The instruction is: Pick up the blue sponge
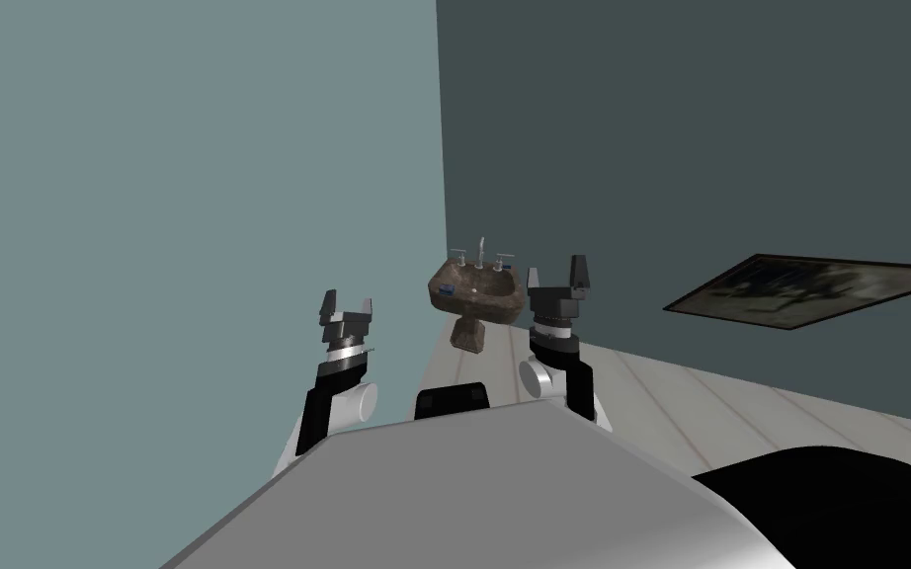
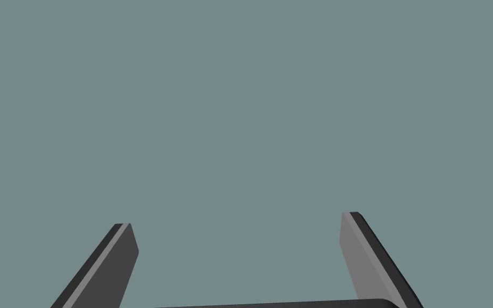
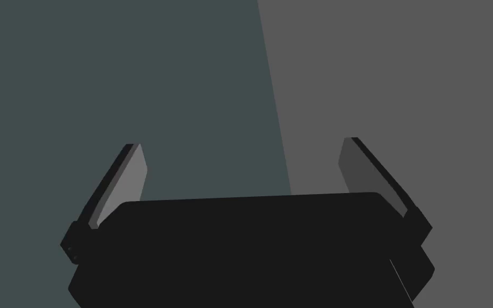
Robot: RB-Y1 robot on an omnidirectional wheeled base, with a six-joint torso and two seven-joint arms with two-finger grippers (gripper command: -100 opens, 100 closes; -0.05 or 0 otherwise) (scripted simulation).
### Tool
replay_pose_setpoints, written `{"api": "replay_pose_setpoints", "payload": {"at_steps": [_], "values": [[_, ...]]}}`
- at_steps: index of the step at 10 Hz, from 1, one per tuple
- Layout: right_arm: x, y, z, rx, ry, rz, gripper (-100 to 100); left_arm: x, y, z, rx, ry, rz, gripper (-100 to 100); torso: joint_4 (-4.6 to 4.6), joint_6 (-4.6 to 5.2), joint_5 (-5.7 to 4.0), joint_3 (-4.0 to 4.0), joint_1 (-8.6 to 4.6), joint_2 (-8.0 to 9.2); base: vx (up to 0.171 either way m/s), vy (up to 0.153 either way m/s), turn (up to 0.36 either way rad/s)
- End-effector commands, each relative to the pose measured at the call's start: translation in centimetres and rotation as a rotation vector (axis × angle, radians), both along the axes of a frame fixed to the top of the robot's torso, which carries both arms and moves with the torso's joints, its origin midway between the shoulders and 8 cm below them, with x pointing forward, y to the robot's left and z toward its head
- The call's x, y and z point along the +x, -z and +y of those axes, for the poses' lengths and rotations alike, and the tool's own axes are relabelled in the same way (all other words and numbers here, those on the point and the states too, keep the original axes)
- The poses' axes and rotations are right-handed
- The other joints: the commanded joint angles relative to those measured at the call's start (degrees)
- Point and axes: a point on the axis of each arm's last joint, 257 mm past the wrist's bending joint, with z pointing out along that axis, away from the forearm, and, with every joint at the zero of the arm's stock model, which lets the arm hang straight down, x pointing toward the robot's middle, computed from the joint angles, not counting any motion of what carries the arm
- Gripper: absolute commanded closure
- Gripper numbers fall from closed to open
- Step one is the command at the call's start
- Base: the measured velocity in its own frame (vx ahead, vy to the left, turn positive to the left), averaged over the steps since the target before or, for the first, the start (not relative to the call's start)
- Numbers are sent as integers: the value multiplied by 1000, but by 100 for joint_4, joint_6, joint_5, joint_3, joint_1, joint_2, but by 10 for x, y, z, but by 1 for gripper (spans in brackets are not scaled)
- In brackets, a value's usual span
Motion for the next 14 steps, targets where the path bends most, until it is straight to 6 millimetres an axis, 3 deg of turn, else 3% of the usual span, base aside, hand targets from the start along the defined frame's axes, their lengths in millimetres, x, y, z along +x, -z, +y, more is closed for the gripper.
{"api": "replay_pose_setpoints", "payload": {"at_steps": [1, 14], "values": [[0, 0, 0, 0, 0, 0, 0, 11, 6, -3, 16, 28, 36, -100, 0, 0, 0, 0, 0, 0, 1, -6, -65], [0, 0, 0, 0, 0, 0, 0, 78, 42, -12, -31, 130, 254, -100, -1, 1, -1, -2, -3, -4, 3, -8, -51]]}}
